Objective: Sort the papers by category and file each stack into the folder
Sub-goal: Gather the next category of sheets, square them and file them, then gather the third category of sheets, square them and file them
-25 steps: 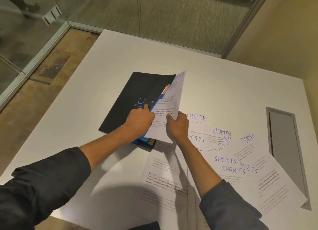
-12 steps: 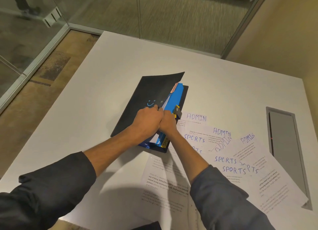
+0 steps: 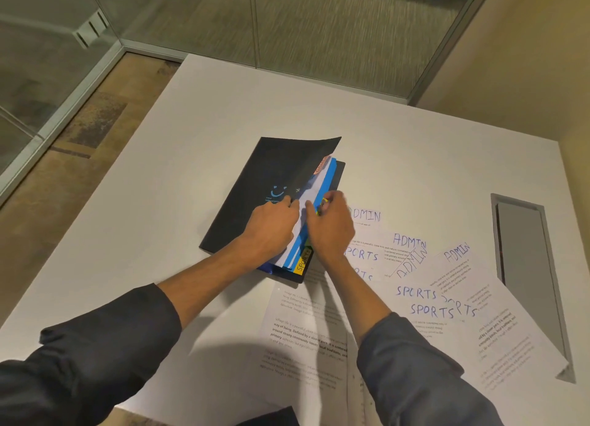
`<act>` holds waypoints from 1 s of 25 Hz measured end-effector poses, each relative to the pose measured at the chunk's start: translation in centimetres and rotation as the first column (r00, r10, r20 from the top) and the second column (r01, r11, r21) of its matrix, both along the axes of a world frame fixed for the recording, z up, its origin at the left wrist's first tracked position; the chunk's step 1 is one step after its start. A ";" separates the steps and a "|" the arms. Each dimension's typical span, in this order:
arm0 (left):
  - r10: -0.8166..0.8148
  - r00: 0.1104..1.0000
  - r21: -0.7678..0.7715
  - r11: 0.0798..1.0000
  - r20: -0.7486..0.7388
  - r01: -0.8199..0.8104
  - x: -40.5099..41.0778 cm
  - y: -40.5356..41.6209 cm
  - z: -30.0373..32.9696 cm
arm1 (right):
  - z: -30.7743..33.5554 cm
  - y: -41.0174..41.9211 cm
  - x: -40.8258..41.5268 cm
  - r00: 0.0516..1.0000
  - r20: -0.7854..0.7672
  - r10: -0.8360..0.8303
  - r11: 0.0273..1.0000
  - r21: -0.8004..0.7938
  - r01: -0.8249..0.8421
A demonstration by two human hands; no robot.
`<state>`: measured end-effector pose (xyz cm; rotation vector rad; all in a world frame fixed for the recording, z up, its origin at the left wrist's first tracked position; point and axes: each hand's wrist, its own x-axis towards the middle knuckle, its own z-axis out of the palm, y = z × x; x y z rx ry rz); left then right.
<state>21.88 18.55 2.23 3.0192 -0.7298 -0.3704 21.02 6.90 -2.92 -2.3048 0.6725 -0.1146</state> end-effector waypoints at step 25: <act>0.134 0.989 0.293 0.945 0.057 -0.145 5.2 0.9 -5.5 | -3.9 -3.5 -4.6 0.952 -0.062 0.300 0.923 0.271 -0.273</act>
